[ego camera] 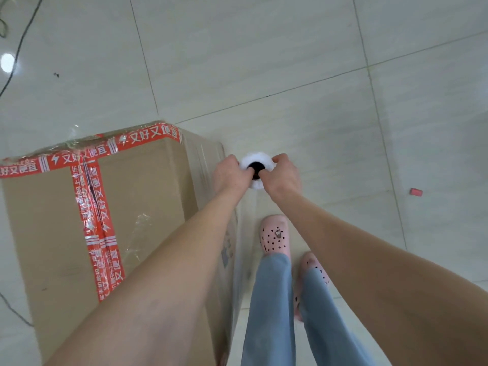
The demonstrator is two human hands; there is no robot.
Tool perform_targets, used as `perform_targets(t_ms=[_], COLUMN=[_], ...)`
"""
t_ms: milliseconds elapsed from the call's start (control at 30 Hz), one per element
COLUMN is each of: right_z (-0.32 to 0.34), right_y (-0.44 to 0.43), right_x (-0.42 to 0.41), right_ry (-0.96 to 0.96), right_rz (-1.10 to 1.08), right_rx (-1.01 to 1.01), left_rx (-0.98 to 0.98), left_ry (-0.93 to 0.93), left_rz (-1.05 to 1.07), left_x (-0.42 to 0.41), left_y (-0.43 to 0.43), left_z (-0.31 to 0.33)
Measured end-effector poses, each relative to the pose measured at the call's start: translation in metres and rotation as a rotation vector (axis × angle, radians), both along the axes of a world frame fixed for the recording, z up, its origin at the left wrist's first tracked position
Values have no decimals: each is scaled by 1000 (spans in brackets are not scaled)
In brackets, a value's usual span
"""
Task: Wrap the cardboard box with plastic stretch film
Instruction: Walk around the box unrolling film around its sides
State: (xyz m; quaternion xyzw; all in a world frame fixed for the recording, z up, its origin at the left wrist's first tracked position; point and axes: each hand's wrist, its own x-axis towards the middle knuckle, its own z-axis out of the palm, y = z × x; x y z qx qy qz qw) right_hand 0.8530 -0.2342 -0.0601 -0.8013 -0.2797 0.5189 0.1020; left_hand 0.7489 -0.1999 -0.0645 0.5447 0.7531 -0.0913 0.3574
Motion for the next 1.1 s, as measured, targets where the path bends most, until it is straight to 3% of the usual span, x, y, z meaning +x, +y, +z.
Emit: perform_targets(t_ms=[133,367,467,567,767,867,967,1100], right_z=[-2,-4,-2,1,4,4,2,4], right_y=[15,27,39,56,91,102,106,105], right_x=[-10,-18,-15,-14,-27,-36,-40,-42], right_ry=[79,-20,-73,-132,-209,-144,-20,-6], right_rz=[-77,-25,61,154,230,174,41,-23], right_rx=[-25,-35,-23,10,149,94,15,18], left_rx=[-59,85,107,111,82,9,-56,13], left_ry=[36,44,60,65,15,3,-12,-5], left_rz=[8,-555,-666,-588,-117,80,44,-291], left_x=[-11,-9,-2,-5,-22,-31,-36,-34], left_y=[16,46,58,68,84,93,102,113], left_z=[1,1,0,-2,-2,-1,2,5])
